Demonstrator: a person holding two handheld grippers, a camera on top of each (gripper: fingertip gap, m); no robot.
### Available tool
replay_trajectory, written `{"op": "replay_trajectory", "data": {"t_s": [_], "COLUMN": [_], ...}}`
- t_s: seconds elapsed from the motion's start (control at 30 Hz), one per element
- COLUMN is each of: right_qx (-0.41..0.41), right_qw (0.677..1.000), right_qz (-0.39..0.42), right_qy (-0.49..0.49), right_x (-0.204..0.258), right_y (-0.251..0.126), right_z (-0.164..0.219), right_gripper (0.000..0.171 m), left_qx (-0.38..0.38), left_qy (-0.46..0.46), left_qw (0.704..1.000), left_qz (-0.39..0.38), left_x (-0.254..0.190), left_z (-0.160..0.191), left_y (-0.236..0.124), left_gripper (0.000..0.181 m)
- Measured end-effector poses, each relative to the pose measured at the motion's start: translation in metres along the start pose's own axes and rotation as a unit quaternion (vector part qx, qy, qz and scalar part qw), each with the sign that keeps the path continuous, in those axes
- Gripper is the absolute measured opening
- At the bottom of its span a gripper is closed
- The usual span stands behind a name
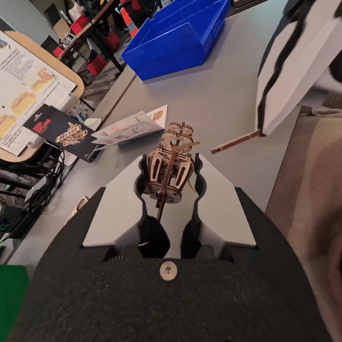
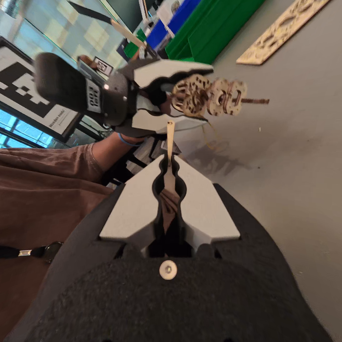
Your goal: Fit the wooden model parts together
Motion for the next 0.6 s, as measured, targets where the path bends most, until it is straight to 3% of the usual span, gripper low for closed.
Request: {"op": "replay_trajectory", "data": {"t_s": [0.13,0.6], "right_qx": [-0.008,-0.058], "right_qw": [0.999,0.995], "right_qz": [-0.029,0.004], "right_qy": [0.036,0.083], "right_x": [0.004,-0.017], "right_y": [0.003,-0.012], "right_z": [-0.002,-0.016], "right_gripper": [0.003,0.002], "left_qx": [0.004,-0.002], "left_qy": [0.027,0.049], "left_qw": [1.000,0.999], "left_qz": [-0.004,-0.023], "left_x": [-0.006,-0.007], "left_z": [-0.002,-0.009], "left_y": [0.001,-0.003], "left_gripper": [0.050,0.050]}}
Point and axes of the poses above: each gripper's, where its closed fingertips meet, y out along the fingers, z out of its underside, x = y × z across the jaws, the point moved 1 cm from there along -y, back along the fingers, and after that the axes turned 7 degrees about z, right-handed, at the moved point
